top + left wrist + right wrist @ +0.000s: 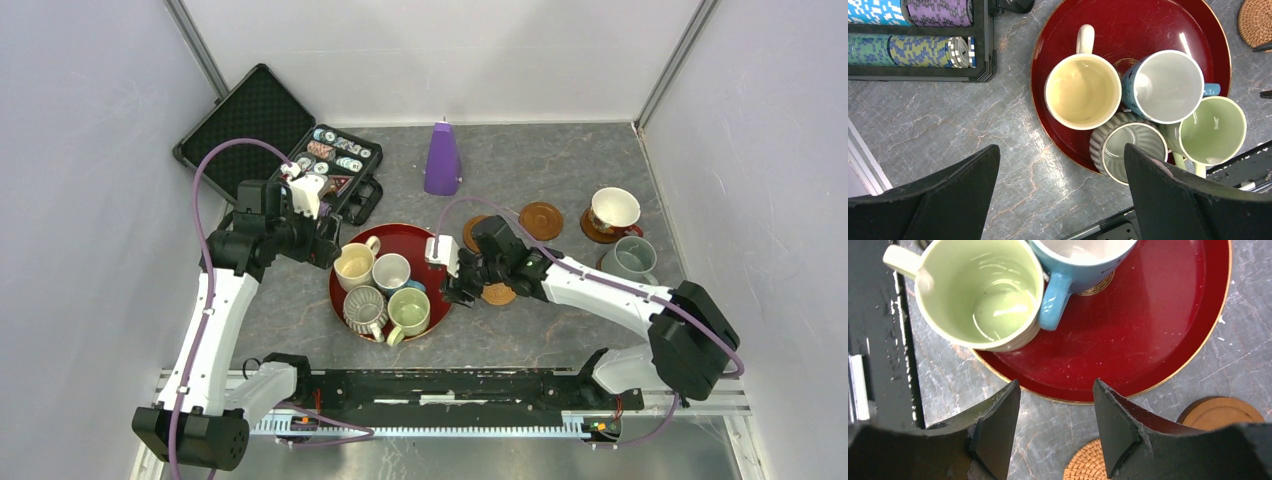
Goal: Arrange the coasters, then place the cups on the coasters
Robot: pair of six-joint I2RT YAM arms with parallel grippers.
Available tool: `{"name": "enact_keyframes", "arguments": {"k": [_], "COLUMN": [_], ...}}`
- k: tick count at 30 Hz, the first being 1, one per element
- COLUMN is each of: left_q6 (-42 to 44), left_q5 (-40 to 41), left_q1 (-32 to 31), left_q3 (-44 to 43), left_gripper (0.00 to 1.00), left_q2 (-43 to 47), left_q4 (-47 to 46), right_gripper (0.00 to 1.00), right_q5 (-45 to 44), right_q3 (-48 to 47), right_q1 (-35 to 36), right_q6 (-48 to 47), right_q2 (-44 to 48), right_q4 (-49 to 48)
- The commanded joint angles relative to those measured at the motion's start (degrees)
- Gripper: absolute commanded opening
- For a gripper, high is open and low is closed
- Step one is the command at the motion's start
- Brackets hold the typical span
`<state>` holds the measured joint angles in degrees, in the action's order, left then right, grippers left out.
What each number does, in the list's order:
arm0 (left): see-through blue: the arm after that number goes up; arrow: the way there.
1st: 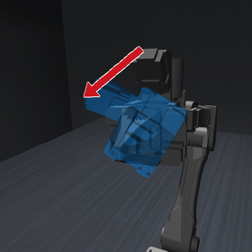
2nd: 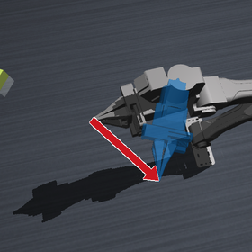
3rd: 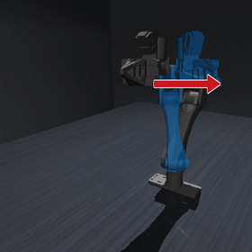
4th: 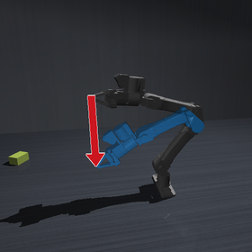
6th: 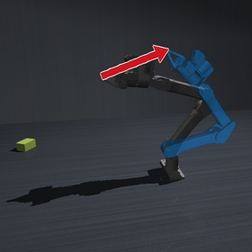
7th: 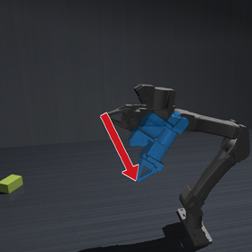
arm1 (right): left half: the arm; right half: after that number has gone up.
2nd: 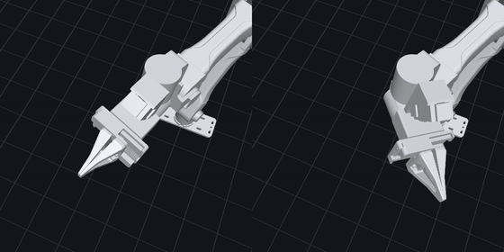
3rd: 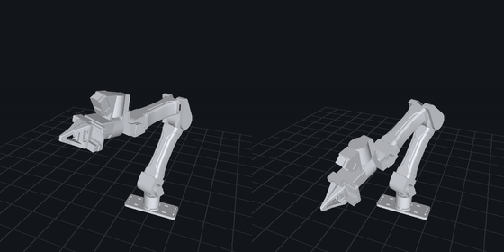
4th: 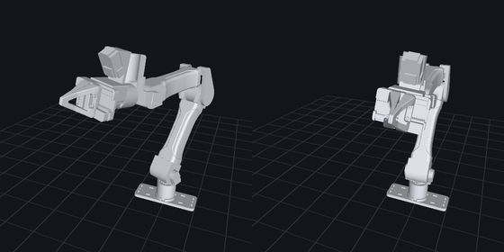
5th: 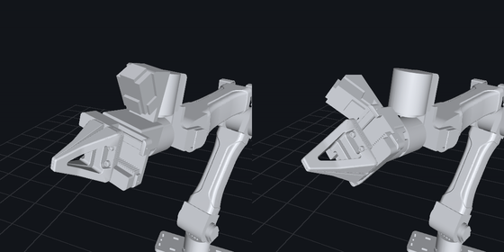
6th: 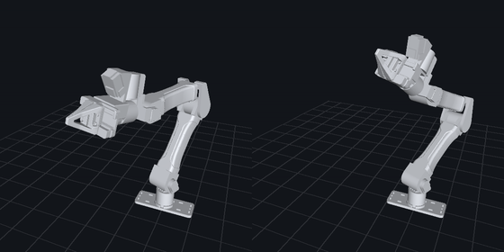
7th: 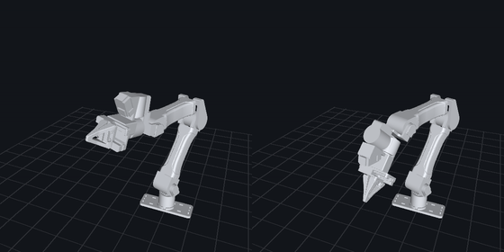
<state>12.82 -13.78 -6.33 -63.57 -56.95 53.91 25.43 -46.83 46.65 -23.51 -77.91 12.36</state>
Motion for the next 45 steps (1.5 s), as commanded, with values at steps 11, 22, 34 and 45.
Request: {"name": "enact_keyframes", "arguments": {"k": [11,22,34,45], "left_q6": [0.61,1.03,1.09,1.42], "left_q5": [-2.39,-2.22,-2.13,-1.69], "left_q1": [0.53,0.52,0.53,0.53], "left_q3": [-0.98,-0.68,0.28,0.23], "left_gripper": [1.0,1.0,1.0,1.0], "left_q2": [-0.34,-0.95,-0.64,-0.53], "left_q4": [-1.52,-1.88,-2.0,-1.97], "right_gripper": [0.6,0.56,0.53,0.54], "right_q5": [-0.3,1.21,-5.25,-5.38], "right_q3": [-5.4,-8.33,-11.22,-13.3], "right_q1": [0.32,1.09,1.25,0.85], "right_q6": [4.35,3.67,4.86,-0.46], "right_q2": [-5.92,-10.38,-14.02,-13.46], "right_q4": [-10.72,-10.69,-11.8,-5.41]}}
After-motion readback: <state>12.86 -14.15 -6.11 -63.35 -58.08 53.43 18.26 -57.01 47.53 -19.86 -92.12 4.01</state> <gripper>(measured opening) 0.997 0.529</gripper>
